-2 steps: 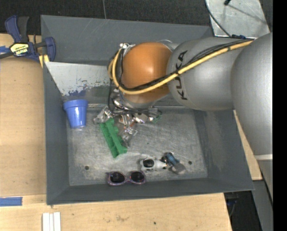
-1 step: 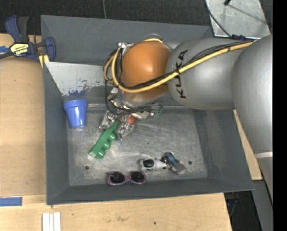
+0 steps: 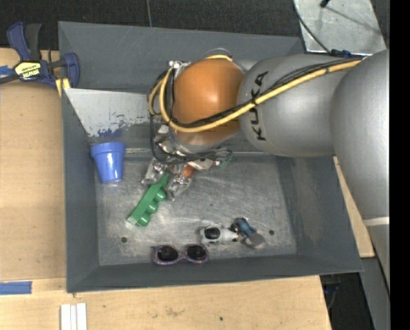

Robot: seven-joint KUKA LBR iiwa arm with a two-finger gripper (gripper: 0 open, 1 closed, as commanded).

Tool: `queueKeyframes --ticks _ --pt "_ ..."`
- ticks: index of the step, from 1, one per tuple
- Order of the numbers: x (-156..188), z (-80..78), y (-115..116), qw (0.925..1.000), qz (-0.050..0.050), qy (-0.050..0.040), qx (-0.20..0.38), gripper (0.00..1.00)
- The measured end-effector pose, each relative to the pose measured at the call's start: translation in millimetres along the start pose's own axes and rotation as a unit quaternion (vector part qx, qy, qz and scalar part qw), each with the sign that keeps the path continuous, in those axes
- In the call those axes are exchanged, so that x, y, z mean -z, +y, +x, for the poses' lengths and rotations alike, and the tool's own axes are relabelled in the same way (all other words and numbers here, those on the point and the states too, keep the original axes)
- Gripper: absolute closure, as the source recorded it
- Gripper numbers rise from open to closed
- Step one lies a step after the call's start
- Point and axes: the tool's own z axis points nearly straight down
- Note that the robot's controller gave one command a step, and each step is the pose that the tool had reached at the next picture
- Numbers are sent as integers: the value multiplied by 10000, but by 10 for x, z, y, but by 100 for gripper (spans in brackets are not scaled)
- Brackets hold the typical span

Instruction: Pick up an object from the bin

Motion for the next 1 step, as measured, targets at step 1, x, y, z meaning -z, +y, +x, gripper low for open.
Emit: queueKeyframes --ticks 1 --pt "27 13 11 10000 -17 23 1 100"
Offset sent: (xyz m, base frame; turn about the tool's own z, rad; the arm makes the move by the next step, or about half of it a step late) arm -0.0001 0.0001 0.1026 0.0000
